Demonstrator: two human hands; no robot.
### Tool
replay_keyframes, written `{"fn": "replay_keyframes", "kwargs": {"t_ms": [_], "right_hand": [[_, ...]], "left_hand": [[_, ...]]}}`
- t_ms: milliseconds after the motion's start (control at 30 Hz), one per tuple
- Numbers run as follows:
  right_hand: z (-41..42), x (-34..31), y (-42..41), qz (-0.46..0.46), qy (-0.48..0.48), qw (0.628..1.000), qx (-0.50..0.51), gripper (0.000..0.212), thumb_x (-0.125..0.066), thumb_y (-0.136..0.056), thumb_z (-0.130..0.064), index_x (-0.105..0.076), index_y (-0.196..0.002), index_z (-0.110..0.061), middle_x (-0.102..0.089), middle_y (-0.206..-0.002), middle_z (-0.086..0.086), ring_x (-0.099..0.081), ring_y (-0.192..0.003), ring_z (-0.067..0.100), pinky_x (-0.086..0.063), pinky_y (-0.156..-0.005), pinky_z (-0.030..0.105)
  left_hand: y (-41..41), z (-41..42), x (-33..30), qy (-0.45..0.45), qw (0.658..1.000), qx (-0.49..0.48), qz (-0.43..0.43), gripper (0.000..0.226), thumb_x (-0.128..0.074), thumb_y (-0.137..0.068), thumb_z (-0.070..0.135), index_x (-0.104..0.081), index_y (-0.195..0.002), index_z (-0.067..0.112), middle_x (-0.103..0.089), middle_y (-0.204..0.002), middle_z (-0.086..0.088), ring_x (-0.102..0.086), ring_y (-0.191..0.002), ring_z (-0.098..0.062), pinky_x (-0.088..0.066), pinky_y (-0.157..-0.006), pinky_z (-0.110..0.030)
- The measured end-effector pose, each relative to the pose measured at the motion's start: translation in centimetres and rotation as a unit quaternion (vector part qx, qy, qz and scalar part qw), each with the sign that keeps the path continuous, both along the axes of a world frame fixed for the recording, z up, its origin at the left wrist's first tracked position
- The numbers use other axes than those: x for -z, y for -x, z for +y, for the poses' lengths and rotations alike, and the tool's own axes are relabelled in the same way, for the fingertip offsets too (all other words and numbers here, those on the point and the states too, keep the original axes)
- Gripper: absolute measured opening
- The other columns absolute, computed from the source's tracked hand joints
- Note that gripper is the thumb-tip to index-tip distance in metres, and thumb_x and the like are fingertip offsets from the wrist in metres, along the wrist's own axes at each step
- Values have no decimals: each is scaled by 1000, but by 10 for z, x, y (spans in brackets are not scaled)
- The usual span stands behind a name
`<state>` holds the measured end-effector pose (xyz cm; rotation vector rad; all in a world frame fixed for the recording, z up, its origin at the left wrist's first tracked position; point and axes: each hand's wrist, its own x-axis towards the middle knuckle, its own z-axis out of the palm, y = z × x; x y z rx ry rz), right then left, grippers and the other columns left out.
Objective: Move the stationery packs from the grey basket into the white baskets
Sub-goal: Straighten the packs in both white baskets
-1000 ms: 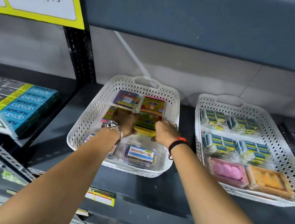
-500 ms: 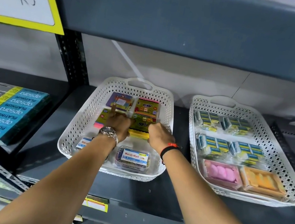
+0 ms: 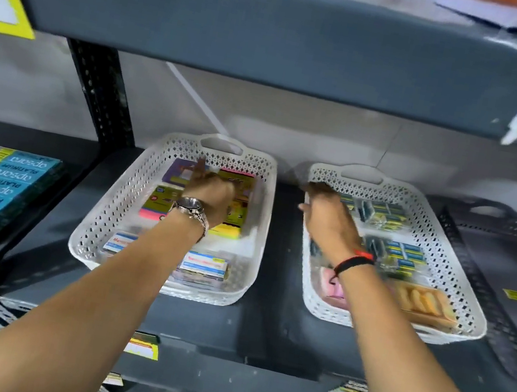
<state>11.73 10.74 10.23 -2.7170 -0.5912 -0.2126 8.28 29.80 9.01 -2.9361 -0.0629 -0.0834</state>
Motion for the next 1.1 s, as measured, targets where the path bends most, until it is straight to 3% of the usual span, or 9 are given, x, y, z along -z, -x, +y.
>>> {"fn": "replay_keyframes", "kwargs": {"t_ms": [67,200,267,333,467,600,700,1100], "right_hand": [[-47,-2,-12,5,32,999,32,35,-49,-88,-1,-56,-122,-4,-60,-124,22,-57,-114,32,-45,-96,34],[-119,8,-23,141,60,988,34,43,-63,-82,-5,-57,-125,-6,-57,-133,16,-54,-123,27,-41,-101,30],[-141,13,-26,168,70,983,26,51,-68,-80,-7,-54,-129,-9,-54,-137,13,-50,-126,24,-39,-103,27],[-159,15,-30,169,80,982,22,55,-68,-80,-8,-51,-132,-12,-52,-140,11,-48,-129,22,-37,-104,26],[-172,20,-33,182,68,981,-12,60,-68,-81,-12,-46,-136,-20,-45,-145,5,-44,-132,19,-34,-107,25],[-155,31,-33,207,88,971,-80,70,-68,-82,-17,-34,-142,-24,-36,-150,4,-37,-137,21,-30,-113,32],[-146,40,-36,193,110,971,-91,70,-67,-82,-15,-33,-142,-21,-38,-150,8,-39,-135,26,-33,-113,37],[-147,53,-43,175,92,974,-108,67,-66,-83,-14,-35,-142,-22,-37,-149,9,-38,-134,27,-32,-113,38]], "left_hand": [[-7,-29,-7,82,996,12,-24,30,-53,-92,26,-57,-121,16,-65,-118,-13,-59,-110,-29,-34,-106,-39],[-19,-85,-8,126,989,71,-22,41,-56,-90,31,-49,-130,27,-58,-130,-8,-51,-121,-26,-18,-112,-46],[-22,-107,-7,147,985,85,6,38,-55,-90,31,-50,-128,29,-59,-129,-6,-51,-120,-25,-19,-112,-49],[-26,-125,-5,146,985,89,22,39,-54,-91,33,-48,-130,31,-57,-131,-5,-51,-122,-23,-18,-112,-46],[-37,-153,4,105,985,106,82,49,-53,-92,37,-38,-138,31,-49,-141,-3,-39,-132,-20,5,-112,-55],[-45,-157,21,61,985,99,131,59,-54,-90,44,-30,-142,32,-34,-151,-3,-24,-140,-22,11,-108,-61],[-46,-154,32,57,984,100,136,67,-57,-86,49,-23,-143,37,-21,-155,-4,-13,-143,-24,13,-106,-64],[-46,-153,30,29,981,93,169,63,-49,-88,55,-22,-143,40,-18,-156,6,-9,-143,-23,10,-101,-72]]}}
